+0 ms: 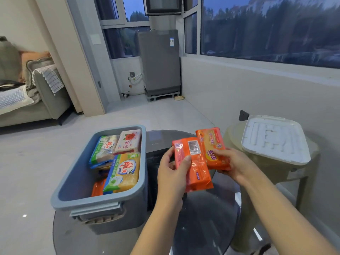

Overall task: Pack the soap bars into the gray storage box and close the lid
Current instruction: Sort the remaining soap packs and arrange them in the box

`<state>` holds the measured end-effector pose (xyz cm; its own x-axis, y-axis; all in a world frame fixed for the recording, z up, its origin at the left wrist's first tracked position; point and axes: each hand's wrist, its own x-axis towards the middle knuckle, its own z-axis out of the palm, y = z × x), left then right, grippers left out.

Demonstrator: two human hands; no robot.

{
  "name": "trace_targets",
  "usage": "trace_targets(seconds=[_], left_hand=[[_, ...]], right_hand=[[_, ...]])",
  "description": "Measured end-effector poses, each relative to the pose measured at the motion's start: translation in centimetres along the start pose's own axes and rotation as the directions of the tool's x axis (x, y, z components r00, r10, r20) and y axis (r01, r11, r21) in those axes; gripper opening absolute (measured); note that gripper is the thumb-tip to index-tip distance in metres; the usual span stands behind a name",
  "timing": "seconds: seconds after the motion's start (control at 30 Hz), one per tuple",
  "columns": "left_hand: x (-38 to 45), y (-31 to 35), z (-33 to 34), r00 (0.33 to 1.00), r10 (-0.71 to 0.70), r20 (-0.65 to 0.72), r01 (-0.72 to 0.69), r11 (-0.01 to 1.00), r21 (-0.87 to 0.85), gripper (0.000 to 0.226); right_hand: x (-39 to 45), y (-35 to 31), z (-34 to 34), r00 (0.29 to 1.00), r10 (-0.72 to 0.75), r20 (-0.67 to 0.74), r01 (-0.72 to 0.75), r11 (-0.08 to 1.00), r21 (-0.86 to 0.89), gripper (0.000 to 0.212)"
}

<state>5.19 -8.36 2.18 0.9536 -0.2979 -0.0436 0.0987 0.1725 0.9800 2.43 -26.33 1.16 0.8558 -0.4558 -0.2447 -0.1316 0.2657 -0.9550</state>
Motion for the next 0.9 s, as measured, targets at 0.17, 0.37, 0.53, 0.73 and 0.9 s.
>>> trace_targets(seconds=[0.17,0.37,0.53,0.73,0.9], left_hand=[[-2.2,3.9,-2.1,0.994,0.107,-0.012,-0.107,0.993,-0.047,0.042],[-2.9,7.3,-8.2,0.967,0.232,-0.101,-0.23,0.973,0.037,0.055],[-2.4,8.4,-14.1,0.947,0.238,-0.215,-0.212,0.968,0.135,0.051],[-1.7,9.2,-19.5,0.914,0.257,-0.314,-0.228,0.965,0.129,0.041],[-0.9,9.2,-22.2,0.899,0.237,-0.368,-0.227,0.971,0.071,0.037]], right_hand=[[-2.6,-1.6,1.8,0.996,-0.07,0.06,0.071,0.997,-0.013,0.05],[-4.9,-3.0,6.6,0.975,-0.089,0.202,0.091,0.996,-0.001,0.045],[-5.1,-3.3,11.9,0.954,-0.083,0.289,0.108,0.991,-0.074,0.059],[-4.4,-3.5,18.2,0.925,0.01,0.38,0.046,0.99,-0.136,0.046],[-3.5,-3.6,22.2,0.918,-0.022,0.396,0.152,0.942,-0.3,0.028]])
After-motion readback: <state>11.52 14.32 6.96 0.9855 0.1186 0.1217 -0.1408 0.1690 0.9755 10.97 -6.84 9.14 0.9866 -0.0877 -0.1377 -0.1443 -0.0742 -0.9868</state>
